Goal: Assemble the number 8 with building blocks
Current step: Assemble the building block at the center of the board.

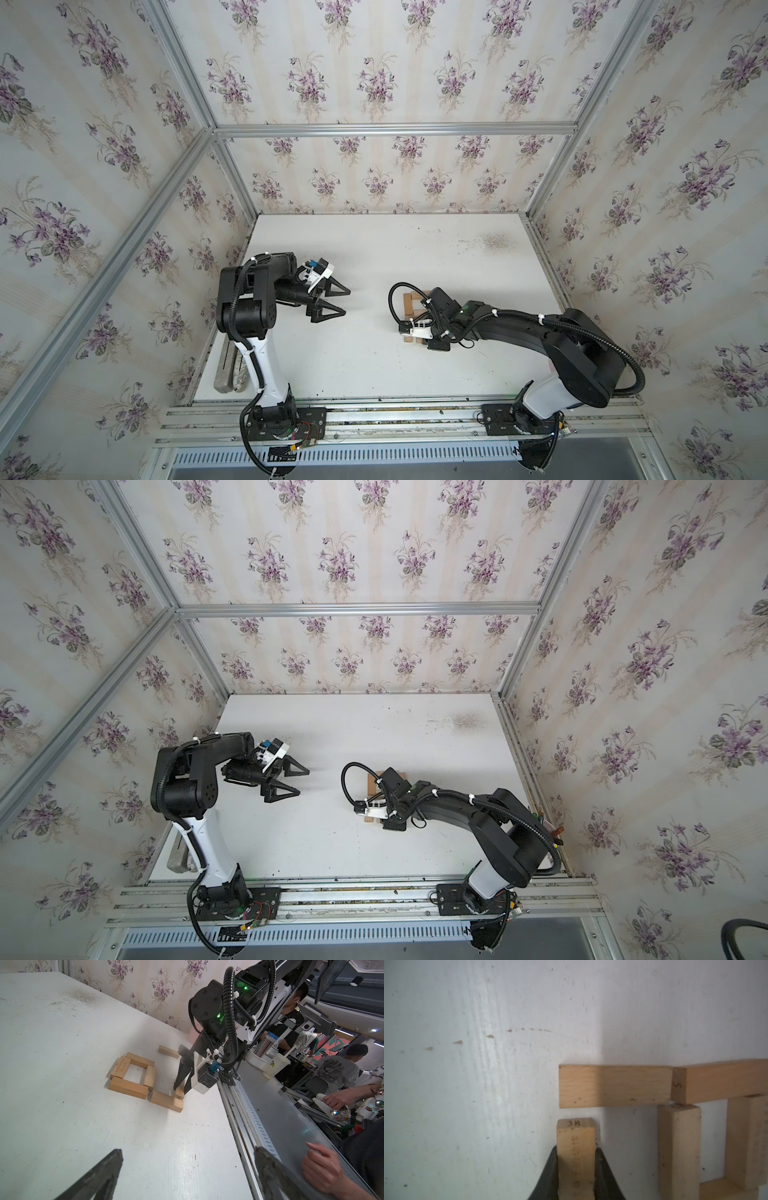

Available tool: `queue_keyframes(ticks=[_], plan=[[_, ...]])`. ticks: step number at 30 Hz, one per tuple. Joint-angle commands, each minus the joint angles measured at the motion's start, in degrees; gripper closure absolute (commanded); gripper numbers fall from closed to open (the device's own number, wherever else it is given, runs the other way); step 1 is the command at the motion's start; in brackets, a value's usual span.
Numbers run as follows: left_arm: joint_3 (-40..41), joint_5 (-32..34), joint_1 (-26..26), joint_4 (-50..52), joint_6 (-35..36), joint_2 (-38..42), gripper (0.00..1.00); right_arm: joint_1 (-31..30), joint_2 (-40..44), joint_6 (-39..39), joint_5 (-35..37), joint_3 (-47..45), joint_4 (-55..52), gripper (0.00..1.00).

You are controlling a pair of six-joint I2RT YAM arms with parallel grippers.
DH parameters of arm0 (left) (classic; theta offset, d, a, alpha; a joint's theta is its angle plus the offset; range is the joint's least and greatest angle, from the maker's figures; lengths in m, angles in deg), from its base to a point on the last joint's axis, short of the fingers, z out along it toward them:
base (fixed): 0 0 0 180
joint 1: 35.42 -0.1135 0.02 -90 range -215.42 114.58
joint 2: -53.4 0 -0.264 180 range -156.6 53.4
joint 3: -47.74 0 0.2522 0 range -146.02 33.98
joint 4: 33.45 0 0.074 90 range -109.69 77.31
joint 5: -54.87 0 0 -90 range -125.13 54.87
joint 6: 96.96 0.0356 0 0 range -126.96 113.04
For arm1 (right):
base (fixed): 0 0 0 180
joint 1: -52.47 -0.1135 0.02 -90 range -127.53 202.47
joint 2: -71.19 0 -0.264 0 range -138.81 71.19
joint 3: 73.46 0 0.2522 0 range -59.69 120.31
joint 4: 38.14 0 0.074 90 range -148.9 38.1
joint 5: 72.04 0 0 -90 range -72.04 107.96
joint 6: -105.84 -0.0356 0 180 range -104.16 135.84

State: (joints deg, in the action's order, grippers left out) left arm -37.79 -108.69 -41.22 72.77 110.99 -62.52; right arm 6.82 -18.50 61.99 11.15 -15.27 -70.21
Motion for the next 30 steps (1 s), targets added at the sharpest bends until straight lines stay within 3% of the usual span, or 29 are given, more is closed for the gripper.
queue_keyframes(ticks=[1,23,30], plan=[[-0.14,-0.28,-0.02,9.76,21.90,0.08,0.01,-0.18,-0.33,0.78,0.22,0.05,-1.10,0.81],[-0.13,-0.28,-0.03,9.75,21.94,0.12,0.00,-0.54,-0.75,-0.02,0.13,0.27,-0.84,0.72],[-0.13,-0.35,-0.09,9.75,21.87,0.08,0.00,-0.49,-0.74,-0.27,0.91,0.29,-0.42,0.53]])
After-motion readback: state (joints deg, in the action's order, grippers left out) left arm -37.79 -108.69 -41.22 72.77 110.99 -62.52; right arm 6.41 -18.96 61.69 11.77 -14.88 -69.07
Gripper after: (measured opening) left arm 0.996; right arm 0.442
